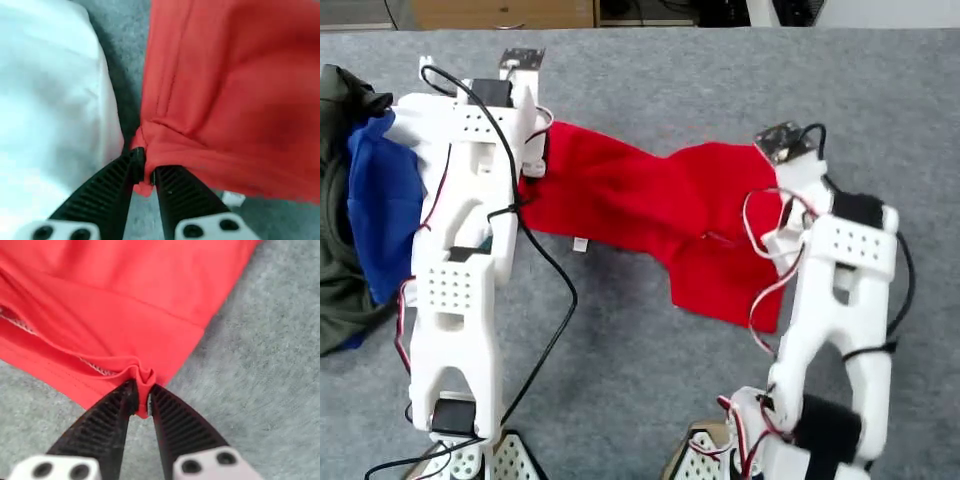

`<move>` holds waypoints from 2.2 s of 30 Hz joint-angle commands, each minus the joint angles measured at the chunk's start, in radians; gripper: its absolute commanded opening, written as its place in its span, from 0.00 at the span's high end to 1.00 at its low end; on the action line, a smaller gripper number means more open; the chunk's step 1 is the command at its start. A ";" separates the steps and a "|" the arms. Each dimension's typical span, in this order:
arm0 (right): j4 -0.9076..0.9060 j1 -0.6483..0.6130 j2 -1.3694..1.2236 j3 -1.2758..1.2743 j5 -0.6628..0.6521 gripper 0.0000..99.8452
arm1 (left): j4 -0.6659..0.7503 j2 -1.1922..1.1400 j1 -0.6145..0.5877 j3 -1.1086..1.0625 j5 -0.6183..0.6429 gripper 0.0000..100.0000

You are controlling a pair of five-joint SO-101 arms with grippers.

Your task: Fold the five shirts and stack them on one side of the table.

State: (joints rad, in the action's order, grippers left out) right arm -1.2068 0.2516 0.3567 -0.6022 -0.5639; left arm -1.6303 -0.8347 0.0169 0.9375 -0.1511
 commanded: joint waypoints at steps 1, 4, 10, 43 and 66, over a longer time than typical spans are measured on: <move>0.057 0.019 0.077 -0.081 -0.009 1.00 | 0.044 -0.025 -0.015 0.012 0.008 0.98; 0.081 0.053 0.077 -0.133 -0.011 1.00 | 0.037 -0.045 0.002 0.005 -0.006 0.98; 0.112 0.050 0.125 -0.254 -0.060 1.00 | 0.015 -0.053 0.040 0.003 -0.078 0.98; 0.129 0.016 0.237 -0.463 -0.109 1.00 | -0.014 -0.039 0.041 -0.055 -0.193 0.98; 0.009 0.081 0.239 -0.265 -0.107 0.71 | -0.132 0.031 0.015 -0.137 -0.026 0.76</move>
State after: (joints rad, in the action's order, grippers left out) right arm -1.1347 0.2915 0.5731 -0.9797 -0.6697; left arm -1.7423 -0.8991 0.0552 0.8255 -0.2064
